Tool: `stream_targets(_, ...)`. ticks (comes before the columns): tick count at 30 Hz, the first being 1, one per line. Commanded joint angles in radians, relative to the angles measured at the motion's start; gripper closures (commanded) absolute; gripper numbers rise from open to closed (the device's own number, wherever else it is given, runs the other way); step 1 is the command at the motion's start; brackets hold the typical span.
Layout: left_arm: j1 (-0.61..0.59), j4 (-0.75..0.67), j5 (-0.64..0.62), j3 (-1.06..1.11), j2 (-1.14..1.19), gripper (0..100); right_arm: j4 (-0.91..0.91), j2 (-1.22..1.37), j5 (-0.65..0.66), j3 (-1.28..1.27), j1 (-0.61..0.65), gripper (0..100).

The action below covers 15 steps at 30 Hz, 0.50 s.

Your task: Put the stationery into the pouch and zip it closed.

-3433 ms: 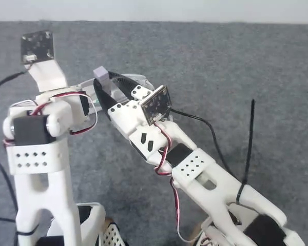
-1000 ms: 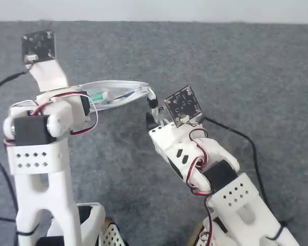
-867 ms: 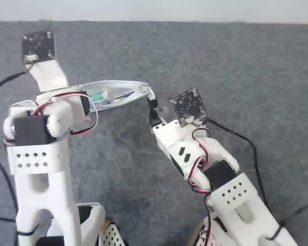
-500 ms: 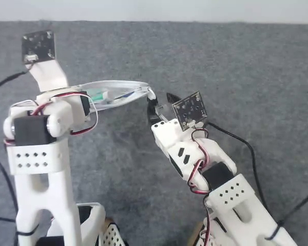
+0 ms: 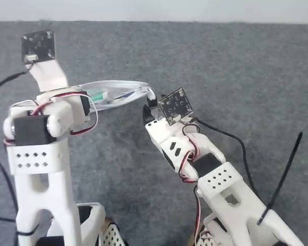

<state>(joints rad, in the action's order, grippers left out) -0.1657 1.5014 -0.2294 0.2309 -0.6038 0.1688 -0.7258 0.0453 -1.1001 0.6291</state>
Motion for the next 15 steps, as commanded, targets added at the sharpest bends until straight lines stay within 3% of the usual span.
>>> stream_targets(1,-0.005,-0.014,-0.002,-0.031,-0.026,99,-0.045,0.01,0.034,0.066,-0.008,81.6)
stream_targets(9,-0.005,-0.012,-0.002,-0.031,-0.026,99,-0.068,0.012,0.1,0.061,-0.007,82.0)
stream_targets(15,-0.005,-0.012,-0.002,-0.031,-0.026,99,-0.07,0.012,0.201,0.061,-0.007,92.8)
